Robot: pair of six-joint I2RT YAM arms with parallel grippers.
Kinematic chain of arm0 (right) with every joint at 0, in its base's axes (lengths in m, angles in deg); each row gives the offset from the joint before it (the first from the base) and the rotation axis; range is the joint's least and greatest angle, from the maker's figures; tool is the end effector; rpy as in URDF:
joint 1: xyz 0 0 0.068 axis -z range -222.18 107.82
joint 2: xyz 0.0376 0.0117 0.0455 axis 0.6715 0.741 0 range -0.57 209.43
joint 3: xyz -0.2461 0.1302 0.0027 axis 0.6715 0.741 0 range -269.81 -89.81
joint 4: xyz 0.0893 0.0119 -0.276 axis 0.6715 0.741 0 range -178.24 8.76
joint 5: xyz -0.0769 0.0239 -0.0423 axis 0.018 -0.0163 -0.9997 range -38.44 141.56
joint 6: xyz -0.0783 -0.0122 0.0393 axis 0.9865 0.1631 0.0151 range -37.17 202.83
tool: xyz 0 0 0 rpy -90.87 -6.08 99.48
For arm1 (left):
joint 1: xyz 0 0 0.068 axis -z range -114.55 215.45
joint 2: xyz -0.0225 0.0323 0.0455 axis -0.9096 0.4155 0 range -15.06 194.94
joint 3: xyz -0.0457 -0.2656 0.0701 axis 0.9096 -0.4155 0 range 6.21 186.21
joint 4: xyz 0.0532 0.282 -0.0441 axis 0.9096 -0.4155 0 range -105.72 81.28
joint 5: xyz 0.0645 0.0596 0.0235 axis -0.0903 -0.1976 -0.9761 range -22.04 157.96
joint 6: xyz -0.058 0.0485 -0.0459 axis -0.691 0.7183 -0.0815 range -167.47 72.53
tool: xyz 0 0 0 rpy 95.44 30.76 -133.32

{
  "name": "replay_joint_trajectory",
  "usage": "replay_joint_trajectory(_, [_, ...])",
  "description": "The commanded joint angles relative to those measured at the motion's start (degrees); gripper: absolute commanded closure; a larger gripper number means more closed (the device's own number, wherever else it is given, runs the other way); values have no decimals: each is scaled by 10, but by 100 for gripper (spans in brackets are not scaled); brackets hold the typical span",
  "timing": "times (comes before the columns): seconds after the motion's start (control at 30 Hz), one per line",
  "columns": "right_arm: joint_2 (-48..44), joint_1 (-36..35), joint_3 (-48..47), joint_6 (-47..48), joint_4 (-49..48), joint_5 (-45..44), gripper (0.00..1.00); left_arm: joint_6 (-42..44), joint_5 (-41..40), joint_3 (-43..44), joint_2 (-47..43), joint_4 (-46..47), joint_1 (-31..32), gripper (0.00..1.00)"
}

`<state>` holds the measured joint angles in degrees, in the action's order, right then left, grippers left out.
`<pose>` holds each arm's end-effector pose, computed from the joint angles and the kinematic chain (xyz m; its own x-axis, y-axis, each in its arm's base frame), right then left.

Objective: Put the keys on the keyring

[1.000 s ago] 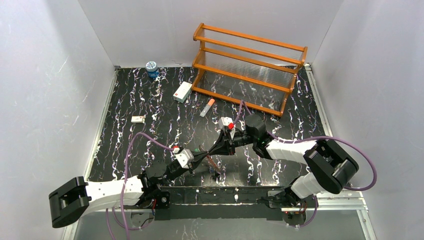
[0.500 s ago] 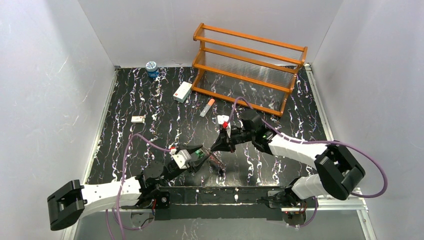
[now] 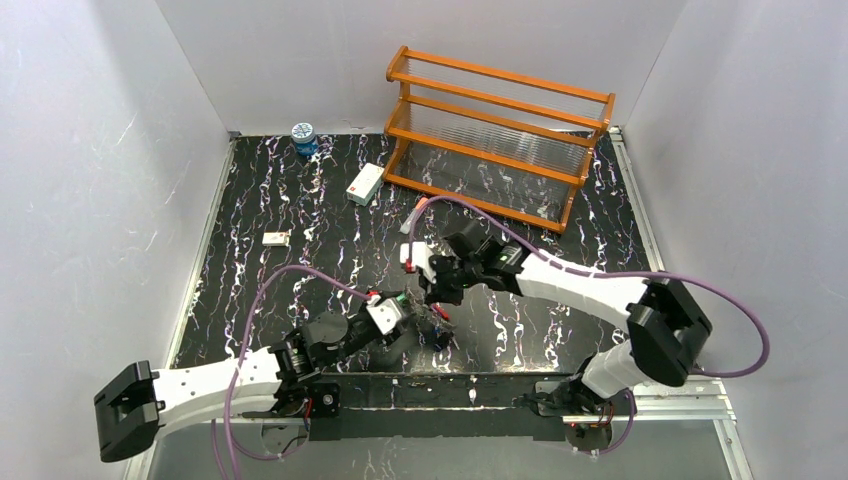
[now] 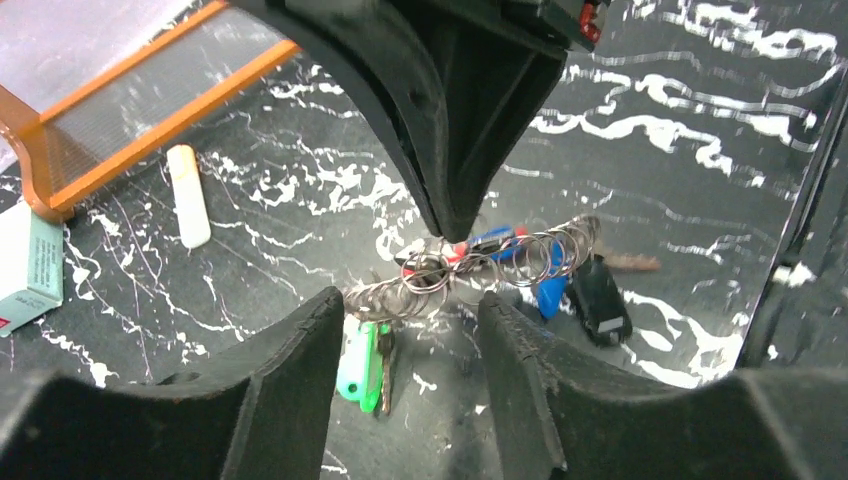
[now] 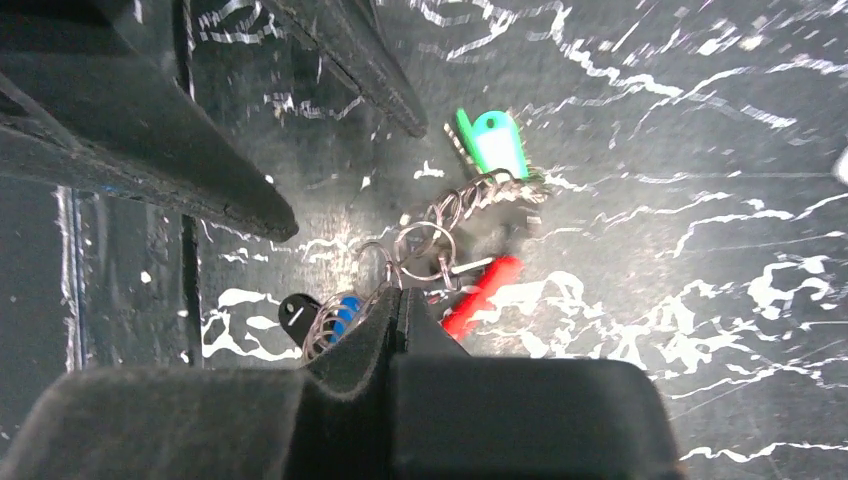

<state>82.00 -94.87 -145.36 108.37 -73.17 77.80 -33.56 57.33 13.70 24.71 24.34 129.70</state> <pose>0.1938 0.3115 0.2124 0.0268 -0.6028 -0.7974 -0.9983 0.0253 -0.0527 0.1125 -0.1999 0.1918 0.1993 0.1307 -0.9712 0.7800 0.5788 0.2379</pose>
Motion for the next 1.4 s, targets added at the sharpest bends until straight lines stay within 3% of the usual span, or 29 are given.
replay_joint_trajectory(0.0, [43, -29, -35, 29, 69, -64, 99, 25, 2, 29, 18, -77, 1, 52])
replay_joint_trajectory(0.23, [82, -37, -32, 6, 13, 7, 99, 26, 40, 32, 46, -79, 1, 62])
replay_joint_trajectory(0.53, [77, -38, -31, -13, -33, 62, 99, 24, 86, 27, 94, -36, 1, 65])
replay_joint_trajectory(0.8, [67, -37, -24, -15, -38, 66, 99, 29, 75, 46, 153, -23, 1, 83])
replay_joint_trajectory(1.2, [68, -38, -24, -9, -34, 65, 99, 21, 75, 51, 141, -15, 1, 83])
replay_joint_trajectory(1.37, [68, -38, -20, -5, -38, 66, 99, 14, 77, 46, 139, 1, 1, 97])
